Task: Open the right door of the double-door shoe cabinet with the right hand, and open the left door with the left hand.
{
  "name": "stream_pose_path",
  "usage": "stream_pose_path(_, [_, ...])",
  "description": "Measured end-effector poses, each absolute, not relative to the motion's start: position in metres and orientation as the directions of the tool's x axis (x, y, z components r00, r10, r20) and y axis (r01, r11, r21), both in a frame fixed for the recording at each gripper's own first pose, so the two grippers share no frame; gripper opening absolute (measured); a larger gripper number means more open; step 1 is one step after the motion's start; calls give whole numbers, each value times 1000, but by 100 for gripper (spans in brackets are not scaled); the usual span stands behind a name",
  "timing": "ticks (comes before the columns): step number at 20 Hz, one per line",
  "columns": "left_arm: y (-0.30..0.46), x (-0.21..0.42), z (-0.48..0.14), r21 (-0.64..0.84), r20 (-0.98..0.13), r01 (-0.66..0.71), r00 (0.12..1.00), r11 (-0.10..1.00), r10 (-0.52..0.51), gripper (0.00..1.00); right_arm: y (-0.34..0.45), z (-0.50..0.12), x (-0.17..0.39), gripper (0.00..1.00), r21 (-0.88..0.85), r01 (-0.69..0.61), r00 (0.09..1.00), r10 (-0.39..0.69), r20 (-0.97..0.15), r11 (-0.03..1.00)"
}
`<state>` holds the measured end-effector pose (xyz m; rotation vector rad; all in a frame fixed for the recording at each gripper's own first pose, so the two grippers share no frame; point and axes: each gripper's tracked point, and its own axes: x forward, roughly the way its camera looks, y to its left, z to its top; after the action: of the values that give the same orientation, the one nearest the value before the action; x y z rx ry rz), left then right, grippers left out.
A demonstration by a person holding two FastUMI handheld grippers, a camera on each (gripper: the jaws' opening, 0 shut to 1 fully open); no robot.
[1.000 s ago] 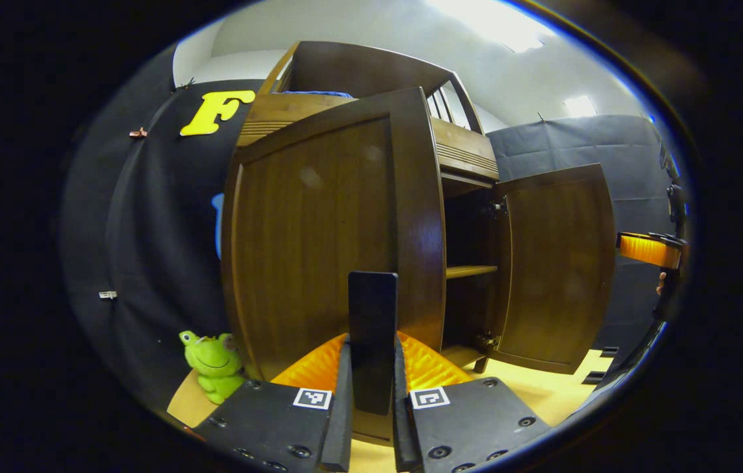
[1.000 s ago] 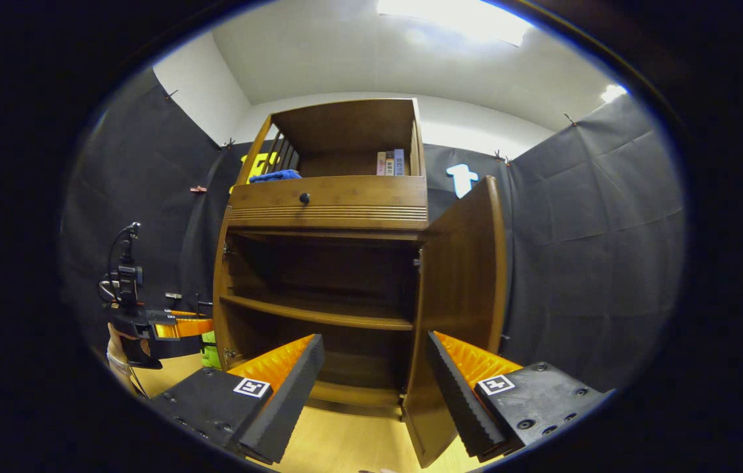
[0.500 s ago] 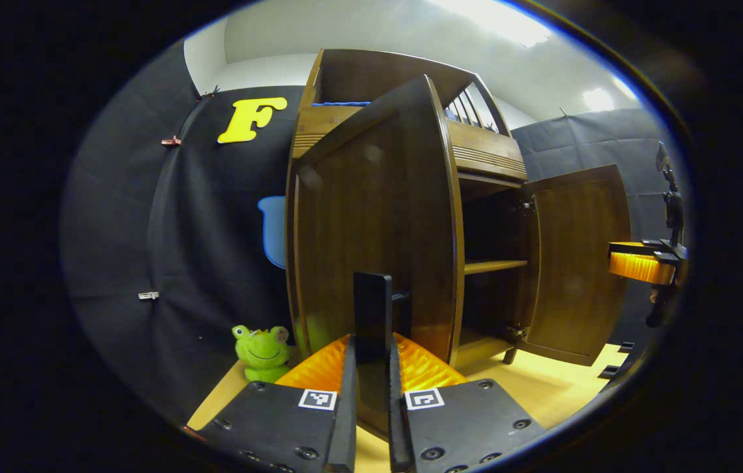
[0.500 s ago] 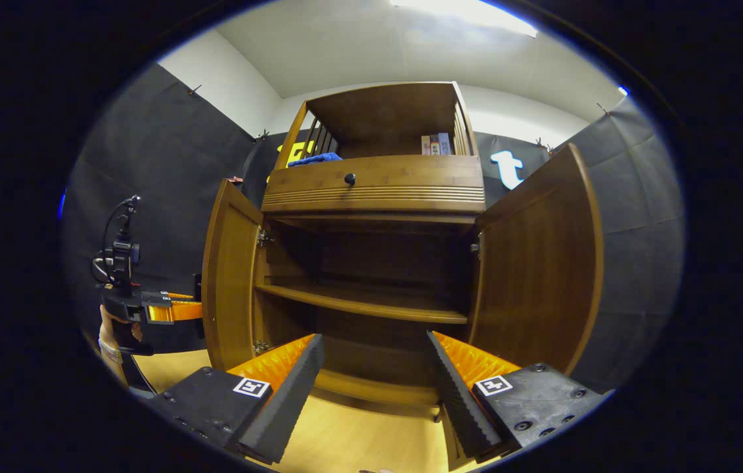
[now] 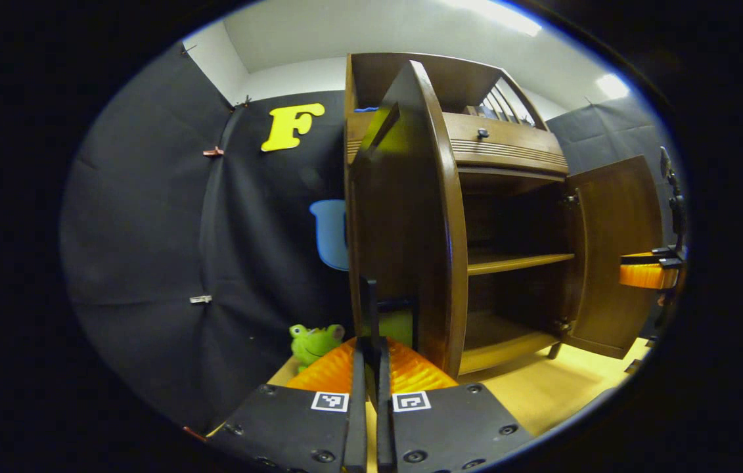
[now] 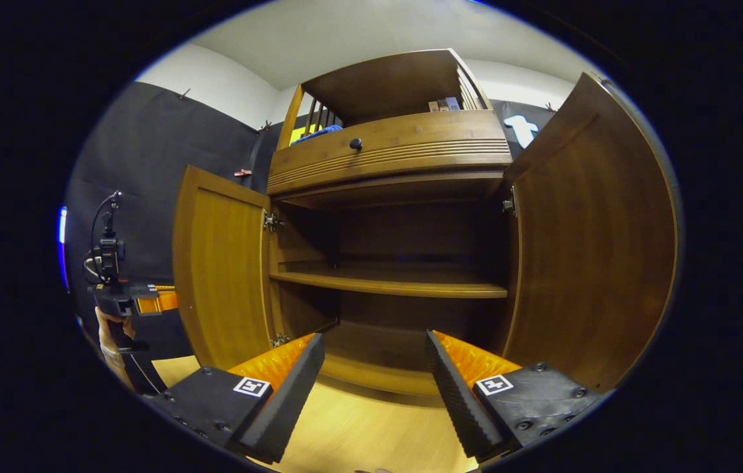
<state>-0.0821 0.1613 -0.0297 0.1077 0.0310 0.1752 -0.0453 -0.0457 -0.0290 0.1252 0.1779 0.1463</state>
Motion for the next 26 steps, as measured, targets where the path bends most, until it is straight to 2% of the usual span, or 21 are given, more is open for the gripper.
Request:
stream_pose_path(2, [172,-86,-30,103,-14,-210,977,972,212,7,-47,-26,-44,99,136,-129,976,150,-156,982])
stream_pose_path(4, [174,-89,-30,66,-11,-204,979,977,205,5,-51,-26,-41,98,126,-115,978,135,-158,985])
stream_pose_path(12, [181,-124,-20,121,11,-274,961,954,275,5,-61,-25,-43,98,98,-77,982,92,-163,992])
stream_pose_path(15, [153,-146,-10,70,30,-214,977,974,213,5,-60,-24,-42,96,86,-74,984,87,-158,994])
stream_pose_path(17, [129,-154,-4,68,39,-163,986,984,161,5,-55,-23,-42,98,87,-89,983,101,-152,992])
stream_pose_path(22, [54,-127,-4,94,25,25,999,995,-28,5,-48,-16,-48,98,77,-108,983,118,-141,991])
stream_pose_path(23, [45,-120,-2,97,27,51,998,994,-54,7,-52,-12,-51,98,71,-97,986,106,-132,993])
stream_pose_path(25, [32,-109,1,97,35,81,996,992,-85,38,-59,-3,-59,98,60,-72,990,78,-116,996])
stream_pose_path(26, [22,-103,-1,92,25,108,994,990,-110,53,-63,-1,-63,95,54,-58,992,64,-111,997])
